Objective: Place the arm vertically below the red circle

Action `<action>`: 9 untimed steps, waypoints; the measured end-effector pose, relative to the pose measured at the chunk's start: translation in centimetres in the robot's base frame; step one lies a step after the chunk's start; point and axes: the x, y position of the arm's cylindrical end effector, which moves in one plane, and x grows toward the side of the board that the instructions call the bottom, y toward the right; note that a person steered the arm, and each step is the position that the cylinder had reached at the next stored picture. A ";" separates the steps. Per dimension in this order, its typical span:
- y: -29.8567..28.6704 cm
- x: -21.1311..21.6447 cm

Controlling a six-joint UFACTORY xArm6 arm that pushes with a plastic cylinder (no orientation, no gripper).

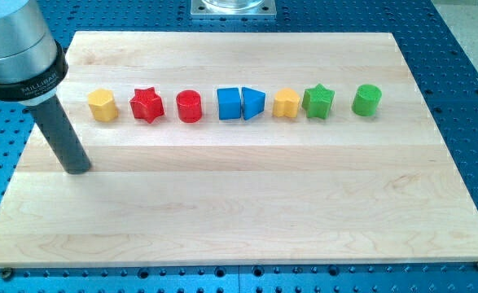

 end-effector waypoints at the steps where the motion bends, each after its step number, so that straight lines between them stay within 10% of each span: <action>1: 0.4 0.0; 9: 4.9 0.3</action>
